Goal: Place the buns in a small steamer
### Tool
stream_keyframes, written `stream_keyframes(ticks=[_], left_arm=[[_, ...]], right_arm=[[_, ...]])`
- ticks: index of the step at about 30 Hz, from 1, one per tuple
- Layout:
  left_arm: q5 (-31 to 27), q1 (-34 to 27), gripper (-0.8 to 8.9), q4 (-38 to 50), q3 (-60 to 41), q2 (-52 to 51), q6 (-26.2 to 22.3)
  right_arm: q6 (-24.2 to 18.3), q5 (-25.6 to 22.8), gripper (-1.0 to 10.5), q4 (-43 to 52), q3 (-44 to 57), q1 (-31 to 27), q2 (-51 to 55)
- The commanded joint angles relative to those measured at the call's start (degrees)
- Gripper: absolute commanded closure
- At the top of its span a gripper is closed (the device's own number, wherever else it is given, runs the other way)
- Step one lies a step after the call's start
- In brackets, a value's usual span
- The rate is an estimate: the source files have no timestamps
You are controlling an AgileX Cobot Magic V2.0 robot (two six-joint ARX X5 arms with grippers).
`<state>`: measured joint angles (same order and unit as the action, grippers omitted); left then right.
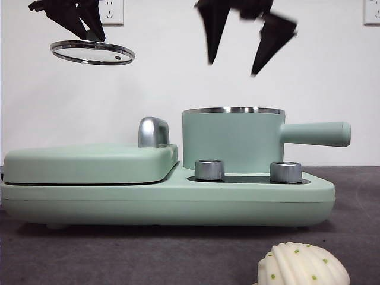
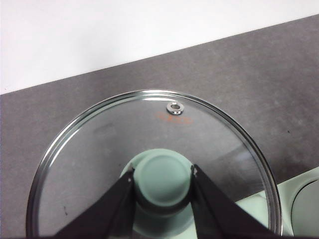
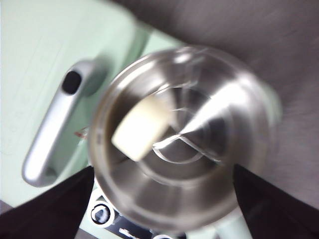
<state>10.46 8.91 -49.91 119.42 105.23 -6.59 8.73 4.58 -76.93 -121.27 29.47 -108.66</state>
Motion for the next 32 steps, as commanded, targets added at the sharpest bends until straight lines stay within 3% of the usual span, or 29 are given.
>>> stream_keyframes(ticks=[1,7,14,19,23,28,32], left_arm=[[0.31,0.04,8.03,1.51,2.12,-0.04,0.2],[0.31,0.04,8.03,1.4,2.12,-0.04,0.2],[0.28,0.07,8.03,1.31,2.12,-0.04,0.22],[0.31,0.11,8.03,1.25,2.12,-0.04,0.22],[0.31,0.11,8.03,1.27,2.12,-0.04,0.22],[0.31,0.11,8.03,1.16,2.12,-0.04,0.22],[0.31,0.11,8.03,1.07,2.12,-0.04,0.22]], right_arm=[[-0.85,-0.5,5.0,-4.5,1.16,1.36,3.19],[0.83,-0.15,5.0,-4.5,10.93,6.27,14.36],[3.26,-0.59,5.0,-4.17,28.28,16.44,25.7],[8.61,-0.59,5.0,5.2,43.04,23.89,32.09],[14.21,-3.52,5.0,13.99,54.93,29.29,34.27],[19.34,-4.87,5.0,23.41,65.99,32.54,33.27],[20.65,-6.8,5.0,29.92,72.74,32.98,32.0]])
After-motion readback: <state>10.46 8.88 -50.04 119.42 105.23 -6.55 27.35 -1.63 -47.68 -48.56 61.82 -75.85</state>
